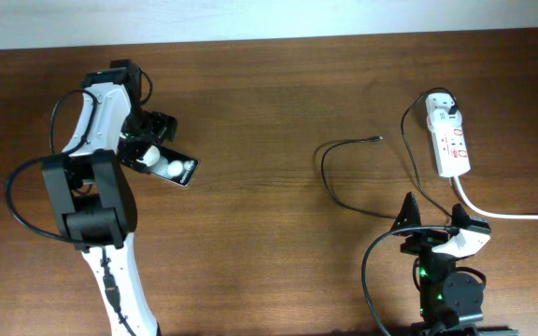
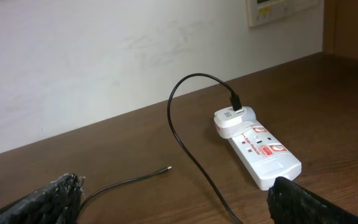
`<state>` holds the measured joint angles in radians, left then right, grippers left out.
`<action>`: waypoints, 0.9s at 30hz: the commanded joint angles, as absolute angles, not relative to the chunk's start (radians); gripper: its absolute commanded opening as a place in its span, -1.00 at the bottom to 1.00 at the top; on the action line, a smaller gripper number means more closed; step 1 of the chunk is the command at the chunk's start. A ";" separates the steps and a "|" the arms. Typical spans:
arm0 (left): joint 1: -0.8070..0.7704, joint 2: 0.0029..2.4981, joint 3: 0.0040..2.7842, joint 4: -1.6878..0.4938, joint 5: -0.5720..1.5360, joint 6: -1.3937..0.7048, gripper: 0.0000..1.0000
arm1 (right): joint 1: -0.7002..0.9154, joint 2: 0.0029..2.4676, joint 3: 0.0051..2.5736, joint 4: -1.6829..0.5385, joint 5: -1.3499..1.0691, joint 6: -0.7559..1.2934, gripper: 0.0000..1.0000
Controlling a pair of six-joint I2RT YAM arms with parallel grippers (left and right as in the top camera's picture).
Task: Plug charger to phone and switch on socket
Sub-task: 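Lower the left gripper and grasp the phone by its edges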
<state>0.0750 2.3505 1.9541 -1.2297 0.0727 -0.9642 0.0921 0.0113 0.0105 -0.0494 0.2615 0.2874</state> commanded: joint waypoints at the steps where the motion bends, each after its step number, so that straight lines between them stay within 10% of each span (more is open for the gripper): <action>1: 0.081 2.358 1.964 -1.227 0.025 -0.952 0.98 | 0.084 0.006 0.006 -0.057 0.259 0.284 0.97; 27: 0.066 2.358 1.759 -1.125 0.090 -0.825 0.90 | 0.084 0.006 0.006 -0.057 0.259 0.284 0.97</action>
<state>0.0738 2.3318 1.8469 -1.1431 0.0738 -0.8387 0.0921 0.0113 0.0105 -0.0494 0.2615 0.2874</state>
